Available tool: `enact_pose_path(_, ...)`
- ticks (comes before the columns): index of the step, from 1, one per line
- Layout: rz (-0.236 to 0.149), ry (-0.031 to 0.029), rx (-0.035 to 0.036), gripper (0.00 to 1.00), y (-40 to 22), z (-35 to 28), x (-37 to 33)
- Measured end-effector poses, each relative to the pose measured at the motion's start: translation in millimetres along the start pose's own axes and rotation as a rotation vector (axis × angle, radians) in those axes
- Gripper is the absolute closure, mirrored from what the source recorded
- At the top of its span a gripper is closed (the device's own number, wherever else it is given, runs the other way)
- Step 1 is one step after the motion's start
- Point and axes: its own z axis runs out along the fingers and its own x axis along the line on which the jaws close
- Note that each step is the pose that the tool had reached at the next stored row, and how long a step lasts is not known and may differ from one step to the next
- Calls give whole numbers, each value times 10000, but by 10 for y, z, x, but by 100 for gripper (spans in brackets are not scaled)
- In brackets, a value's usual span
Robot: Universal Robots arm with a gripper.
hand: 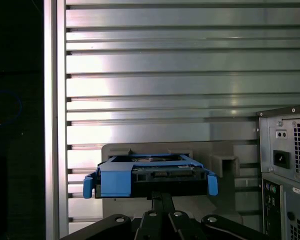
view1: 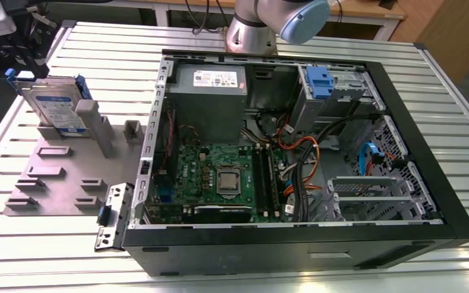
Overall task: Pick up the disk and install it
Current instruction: 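Pick up the disk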
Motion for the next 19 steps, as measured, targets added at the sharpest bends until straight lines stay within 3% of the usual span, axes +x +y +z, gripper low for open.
enact_pose_path(4, -55, 2, -2, 89, 0, 0, 0)
enact_pose_path(7, -336, 14, -9, 89, 0, 1, 0)
enact_pose_path(19, -2421, 110, -61, 89, 0, 6, 0)
